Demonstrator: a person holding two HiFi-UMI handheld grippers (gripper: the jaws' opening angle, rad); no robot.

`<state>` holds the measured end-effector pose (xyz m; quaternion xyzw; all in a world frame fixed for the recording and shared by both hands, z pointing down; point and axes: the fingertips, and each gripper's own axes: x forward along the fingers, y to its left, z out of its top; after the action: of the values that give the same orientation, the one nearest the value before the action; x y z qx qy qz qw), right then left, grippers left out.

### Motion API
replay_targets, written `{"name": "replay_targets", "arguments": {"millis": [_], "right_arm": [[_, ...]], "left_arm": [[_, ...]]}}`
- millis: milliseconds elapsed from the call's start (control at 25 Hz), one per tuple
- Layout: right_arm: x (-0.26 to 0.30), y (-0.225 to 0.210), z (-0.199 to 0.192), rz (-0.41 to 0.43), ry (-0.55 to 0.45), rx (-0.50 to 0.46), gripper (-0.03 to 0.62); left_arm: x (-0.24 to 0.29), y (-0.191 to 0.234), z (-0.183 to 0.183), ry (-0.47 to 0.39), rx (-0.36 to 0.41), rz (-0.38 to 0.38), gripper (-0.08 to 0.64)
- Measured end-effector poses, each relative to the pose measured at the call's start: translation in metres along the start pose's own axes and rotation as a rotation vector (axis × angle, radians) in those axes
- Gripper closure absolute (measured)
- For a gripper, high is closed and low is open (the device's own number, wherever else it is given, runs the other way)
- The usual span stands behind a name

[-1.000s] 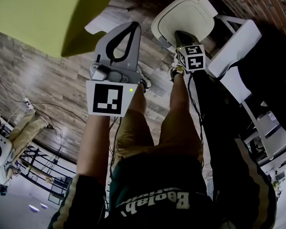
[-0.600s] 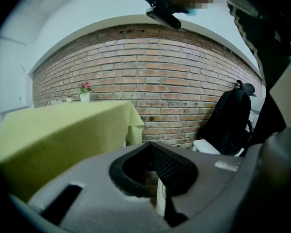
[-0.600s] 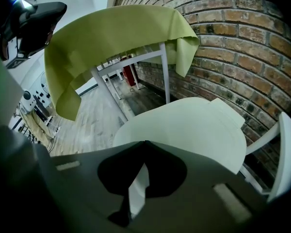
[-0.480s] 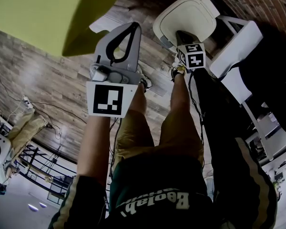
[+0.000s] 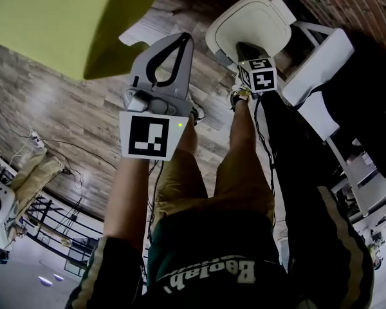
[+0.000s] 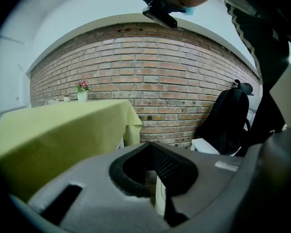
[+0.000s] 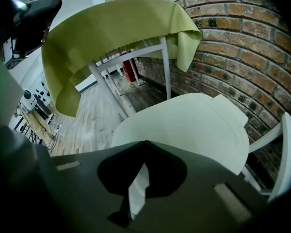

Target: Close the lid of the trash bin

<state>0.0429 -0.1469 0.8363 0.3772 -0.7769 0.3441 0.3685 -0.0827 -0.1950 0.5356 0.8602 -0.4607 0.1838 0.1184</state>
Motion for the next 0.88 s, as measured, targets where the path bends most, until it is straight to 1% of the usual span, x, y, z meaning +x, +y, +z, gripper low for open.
{"name": "replay_targets", "arguments": {"millis": [160, 360, 480, 560, 880], "right_arm": [[0.0051, -0.0011, -0.0036, -0.018, 0.024, -0.036, 0.58], [0.0054, 0.0009, -0.004, -0.002, 0.032, -0.05, 0.58], [0.0053, 0.0003, -0.0036, -0.006, 0.024, -0.049, 0.58], [0.0049, -0.0005, -0.0038, -0.008, 0.022, -0.048, 0.58], [0.0055, 0.0006, -0.0042, 0.005, 0.014, -0.088, 0.58]], "left_arm": [[0.0011, 0.0018, -0.0033, 0.007, -0.013, 0.005, 0.552], [0.003, 0.0036, -0.0037, 0.007, -0.009, 0.004, 0.554], [0.0062, 0.001, -0.0042, 0.012, 0.005, -0.001, 0.554], [0.007, 0.0005, -0.004, 0.014, -0.001, 0.0, 0.552], [0.0083, -0.0057, -0.0061, 0.021, 0.005, -0.01, 0.554]]}}
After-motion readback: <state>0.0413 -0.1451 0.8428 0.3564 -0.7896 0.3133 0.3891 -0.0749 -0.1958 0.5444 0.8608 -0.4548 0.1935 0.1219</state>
